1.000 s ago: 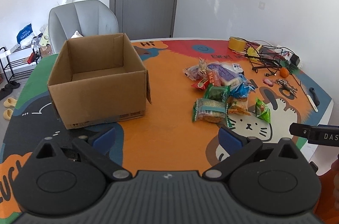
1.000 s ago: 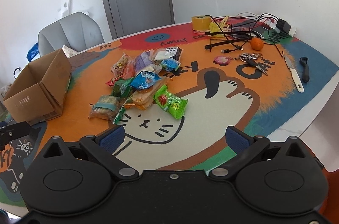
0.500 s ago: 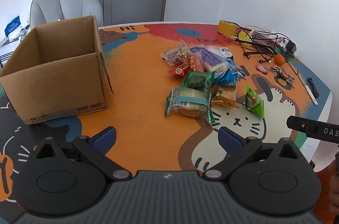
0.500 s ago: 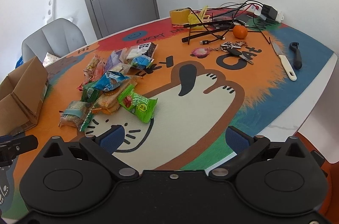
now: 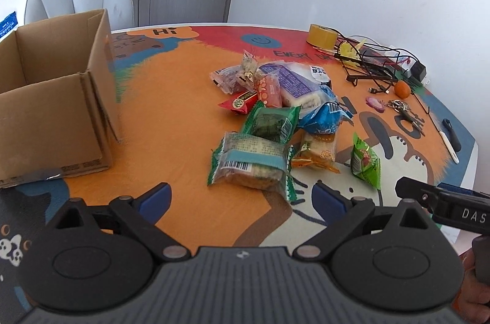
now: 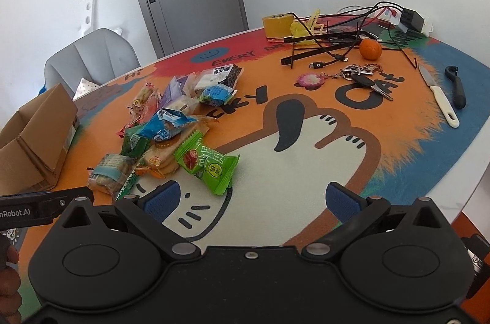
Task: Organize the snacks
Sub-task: 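Move both open tools down toward the snack pile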
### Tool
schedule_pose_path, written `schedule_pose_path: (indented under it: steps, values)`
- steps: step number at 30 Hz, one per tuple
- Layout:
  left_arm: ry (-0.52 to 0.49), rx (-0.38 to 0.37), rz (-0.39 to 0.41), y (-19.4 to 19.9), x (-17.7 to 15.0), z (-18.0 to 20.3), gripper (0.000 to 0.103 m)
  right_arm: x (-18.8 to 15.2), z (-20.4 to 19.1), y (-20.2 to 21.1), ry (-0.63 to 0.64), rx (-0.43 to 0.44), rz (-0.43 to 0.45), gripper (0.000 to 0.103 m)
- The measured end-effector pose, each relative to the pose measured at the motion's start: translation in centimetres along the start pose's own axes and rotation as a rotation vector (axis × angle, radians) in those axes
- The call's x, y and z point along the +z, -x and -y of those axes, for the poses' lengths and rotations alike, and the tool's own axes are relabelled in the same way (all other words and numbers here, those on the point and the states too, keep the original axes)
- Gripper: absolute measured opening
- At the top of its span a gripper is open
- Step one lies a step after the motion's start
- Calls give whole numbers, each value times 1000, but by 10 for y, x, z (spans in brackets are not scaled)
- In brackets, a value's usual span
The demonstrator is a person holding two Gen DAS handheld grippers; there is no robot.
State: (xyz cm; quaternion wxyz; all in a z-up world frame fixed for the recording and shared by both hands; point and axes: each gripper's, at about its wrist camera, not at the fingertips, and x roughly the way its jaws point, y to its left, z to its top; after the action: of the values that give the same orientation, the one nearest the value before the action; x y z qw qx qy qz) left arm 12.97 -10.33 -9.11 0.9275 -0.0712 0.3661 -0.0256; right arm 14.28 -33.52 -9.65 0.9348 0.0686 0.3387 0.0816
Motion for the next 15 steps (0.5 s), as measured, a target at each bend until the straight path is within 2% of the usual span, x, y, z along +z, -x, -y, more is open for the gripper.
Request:
schedule_pose_path:
  steps: [6, 15]
  values:
    - [5, 21, -6, -20, 7, 5, 96, 4, -4, -14, 11, 18, -4, 102]
    - [7, 43, -9, -43, 12, 10, 88, 9, -9, -35, 18, 34, -25, 93]
